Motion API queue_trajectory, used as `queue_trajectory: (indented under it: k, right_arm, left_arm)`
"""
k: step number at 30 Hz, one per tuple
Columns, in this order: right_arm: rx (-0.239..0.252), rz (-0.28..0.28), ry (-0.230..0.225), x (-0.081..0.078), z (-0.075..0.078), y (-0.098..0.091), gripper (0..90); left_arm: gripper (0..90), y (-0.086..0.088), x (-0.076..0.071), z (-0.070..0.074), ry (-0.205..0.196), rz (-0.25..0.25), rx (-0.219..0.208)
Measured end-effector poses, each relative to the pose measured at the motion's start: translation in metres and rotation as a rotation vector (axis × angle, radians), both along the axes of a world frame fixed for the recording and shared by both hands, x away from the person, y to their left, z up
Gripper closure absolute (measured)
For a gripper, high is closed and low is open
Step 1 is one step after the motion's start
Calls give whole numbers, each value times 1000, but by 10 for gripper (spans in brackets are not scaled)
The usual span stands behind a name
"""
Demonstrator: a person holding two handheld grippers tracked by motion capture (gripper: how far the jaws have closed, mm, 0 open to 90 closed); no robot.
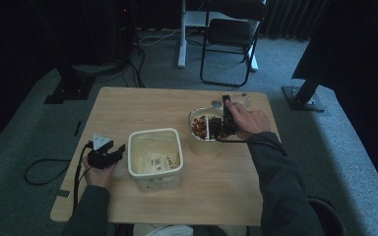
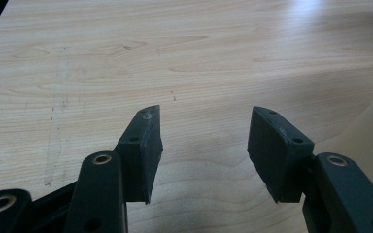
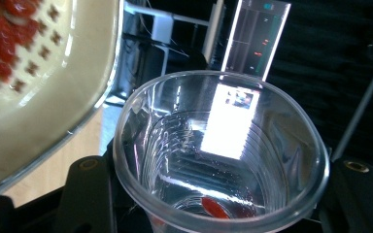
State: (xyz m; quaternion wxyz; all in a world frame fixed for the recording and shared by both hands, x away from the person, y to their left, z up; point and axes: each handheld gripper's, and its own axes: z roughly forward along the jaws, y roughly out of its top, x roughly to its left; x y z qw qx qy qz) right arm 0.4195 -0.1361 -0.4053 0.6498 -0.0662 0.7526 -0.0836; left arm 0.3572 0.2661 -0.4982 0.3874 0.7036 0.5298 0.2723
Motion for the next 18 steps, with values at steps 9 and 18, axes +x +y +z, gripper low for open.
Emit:
queue_trajectory:
  k: [9,18]
  right_arm:
    - [49,-1,16,-1,-1,-3,382]
    - [101,7,30,-2,4,-5,383]
  left_arm:
    - [469,0,0,0,0,1,2]
    - [469,0,0,0,-1,1,4]
